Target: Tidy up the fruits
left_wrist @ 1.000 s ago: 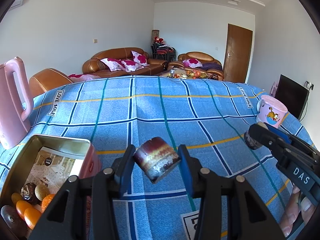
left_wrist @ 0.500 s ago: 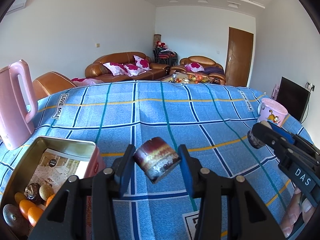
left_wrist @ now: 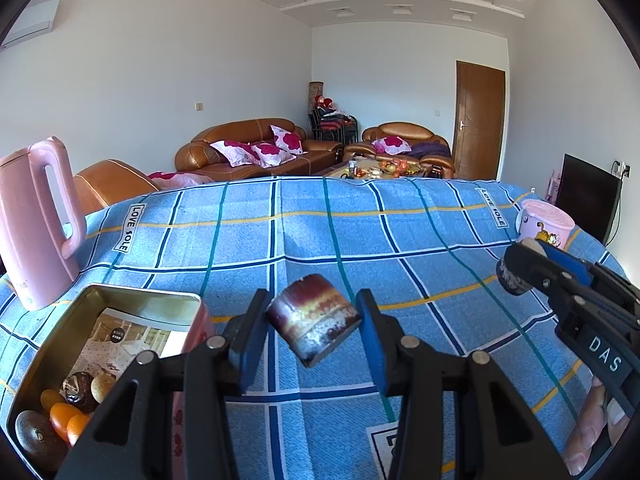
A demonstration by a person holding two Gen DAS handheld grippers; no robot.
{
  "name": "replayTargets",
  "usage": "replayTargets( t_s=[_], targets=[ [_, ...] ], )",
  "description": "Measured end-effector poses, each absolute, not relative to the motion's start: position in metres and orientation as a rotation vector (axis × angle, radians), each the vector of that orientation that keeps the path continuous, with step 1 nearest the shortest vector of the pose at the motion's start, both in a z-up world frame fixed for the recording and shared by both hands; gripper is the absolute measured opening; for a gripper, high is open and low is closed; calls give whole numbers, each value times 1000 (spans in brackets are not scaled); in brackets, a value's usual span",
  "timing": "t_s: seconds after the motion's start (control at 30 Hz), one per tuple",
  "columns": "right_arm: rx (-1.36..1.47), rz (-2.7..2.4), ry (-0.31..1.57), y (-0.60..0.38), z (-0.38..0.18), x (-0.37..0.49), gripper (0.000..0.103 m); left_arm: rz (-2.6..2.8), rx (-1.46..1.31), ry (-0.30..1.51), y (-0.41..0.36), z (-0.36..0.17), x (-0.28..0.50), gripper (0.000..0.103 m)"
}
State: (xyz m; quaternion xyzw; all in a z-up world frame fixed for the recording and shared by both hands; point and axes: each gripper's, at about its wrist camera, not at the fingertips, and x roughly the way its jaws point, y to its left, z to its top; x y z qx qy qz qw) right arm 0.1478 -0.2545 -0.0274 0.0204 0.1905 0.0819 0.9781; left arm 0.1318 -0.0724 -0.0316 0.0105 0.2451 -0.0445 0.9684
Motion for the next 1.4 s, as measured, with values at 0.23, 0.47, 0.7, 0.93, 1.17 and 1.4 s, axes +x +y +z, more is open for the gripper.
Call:
replayTargets(
  t_s=[0.23, 0.47, 0.7, 0.93, 1.17, 1.4],
  targets=[
    [33, 169, 367, -254, -26, 142, 36, -81, 43, 464, -75, -29, 125, 45],
    [1, 170, 339, -246, -24, 132, 36, -78, 61, 441, -76, -27, 118, 45],
    [-21, 177, 320, -241, -23, 126, 36, -74, 67, 427, -75, -26, 112, 45],
    [-45, 194, 296, -235, -21, 118, 36, -67, 57, 437, -70, -27, 107, 45],
    [-14, 204, 373, -240, -24, 119, 36, -72, 38, 438, -60, -27, 99, 45],
    [-66, 209, 575, -235, -41, 111, 50, -97, 16, 441, -56, -26, 91, 45]
  ],
)
